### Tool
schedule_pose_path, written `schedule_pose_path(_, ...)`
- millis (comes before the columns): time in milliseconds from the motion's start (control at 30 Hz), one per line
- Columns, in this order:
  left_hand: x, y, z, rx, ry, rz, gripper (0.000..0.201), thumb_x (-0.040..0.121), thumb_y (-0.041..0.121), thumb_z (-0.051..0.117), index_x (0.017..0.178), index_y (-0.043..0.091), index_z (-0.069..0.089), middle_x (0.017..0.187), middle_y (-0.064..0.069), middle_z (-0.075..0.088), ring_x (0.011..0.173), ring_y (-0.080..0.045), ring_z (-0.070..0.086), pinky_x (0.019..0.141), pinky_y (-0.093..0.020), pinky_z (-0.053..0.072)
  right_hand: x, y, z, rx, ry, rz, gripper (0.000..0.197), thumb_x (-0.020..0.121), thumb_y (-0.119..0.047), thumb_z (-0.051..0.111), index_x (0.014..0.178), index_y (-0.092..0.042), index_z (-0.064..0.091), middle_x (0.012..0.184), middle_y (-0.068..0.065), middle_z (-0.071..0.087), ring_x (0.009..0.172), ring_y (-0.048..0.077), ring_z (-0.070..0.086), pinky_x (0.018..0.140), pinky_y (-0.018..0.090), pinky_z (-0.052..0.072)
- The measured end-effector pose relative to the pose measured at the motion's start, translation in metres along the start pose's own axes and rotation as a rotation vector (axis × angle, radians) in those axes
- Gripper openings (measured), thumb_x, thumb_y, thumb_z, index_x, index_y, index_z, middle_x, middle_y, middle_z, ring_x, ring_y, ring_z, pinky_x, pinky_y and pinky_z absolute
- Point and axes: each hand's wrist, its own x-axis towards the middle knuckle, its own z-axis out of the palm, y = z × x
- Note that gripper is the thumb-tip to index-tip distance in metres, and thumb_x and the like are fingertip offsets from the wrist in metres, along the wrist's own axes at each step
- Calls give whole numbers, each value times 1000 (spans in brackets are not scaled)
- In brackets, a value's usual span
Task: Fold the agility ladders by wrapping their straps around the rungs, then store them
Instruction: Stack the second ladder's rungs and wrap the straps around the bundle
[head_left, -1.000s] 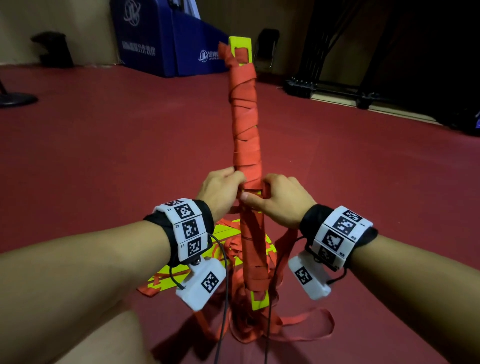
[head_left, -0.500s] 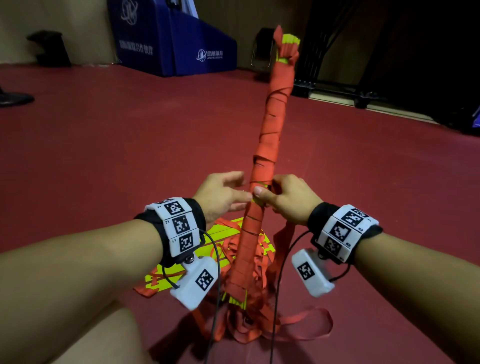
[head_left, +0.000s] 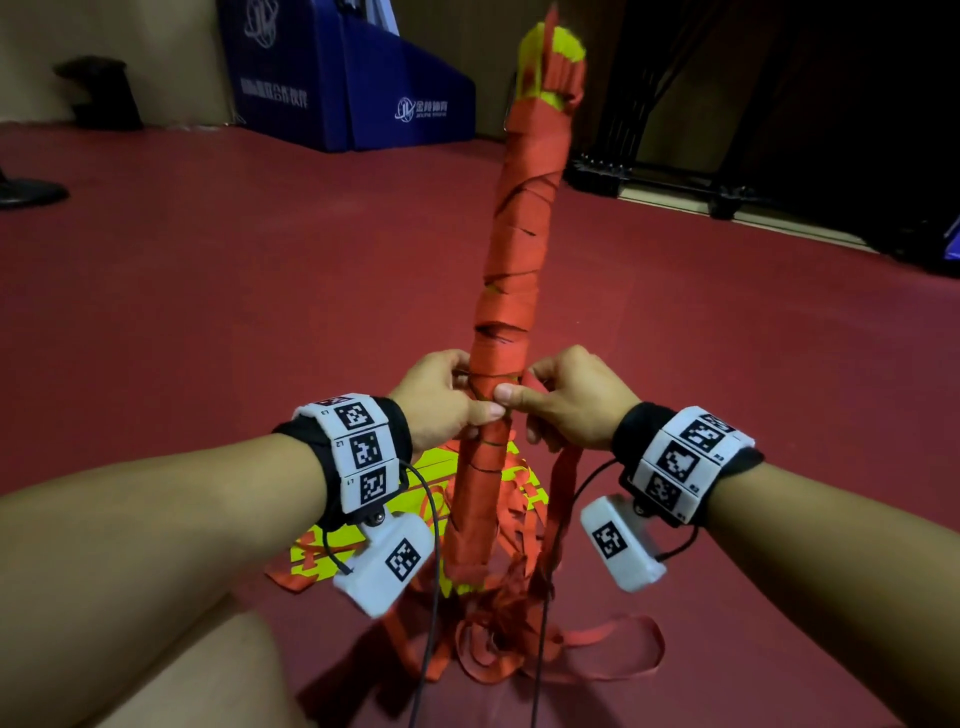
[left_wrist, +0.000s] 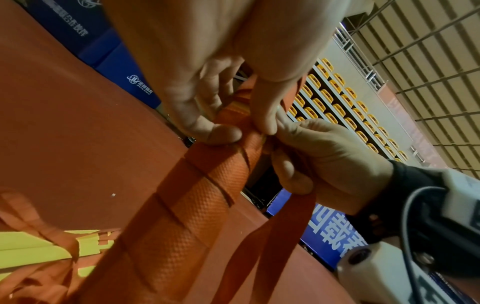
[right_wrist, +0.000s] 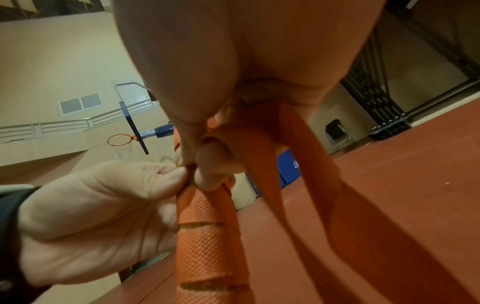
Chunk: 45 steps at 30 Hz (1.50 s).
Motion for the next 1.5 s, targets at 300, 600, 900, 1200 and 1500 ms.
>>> schedule_pose_path(300,-2,2,1,50,-13,30,27,86,1,75,98,21,60,88,0,65,71,-13,64,51,-18,50,1,-2,-8,-145,125,-59,40,90,-41,70,58,-17,63,53,1,67,41,7,58,46,19,41)
schedule_pose_path(600,-5,5,3,139,-8,69,37,54,46,86,83,26,73,77,1,73,68,-16,67,60,-34,56,0,-6,-7,-99,122,-73,48,88,-48,68,56,-13,61,47,-2,57,42,5,45,49,26,36)
schedule_pose_path(900,-10,10,10,40,-12,64,71,46,32,85,112,23,60,98,-9,75,98,-33,72,73,-40,59,6,0,-7,-98,200,-85,40,93,-46,63,61,-21,62,57,-1,65,51,8,55,57,28,42)
schedule_pose_path(1200,-5,7,9,-43,-43,42,53,80,-13,72,123,13,54,97,-15,68,83,-27,68,60,-34,58,2,2,-9,-114,268,-29,45,91,-51,63,59,-20,64,51,-5,64,46,2,55,53,18,43)
schedule_pose_path(1500,3,4,4,-127,37,-22,40,80,-12,72,109,11,58,99,-13,70,87,-30,67,82,-58,56,3,5,-9,-269,114,31,41,98,-28,55,61,-16,65,53,-6,62,56,6,55,65,25,39)
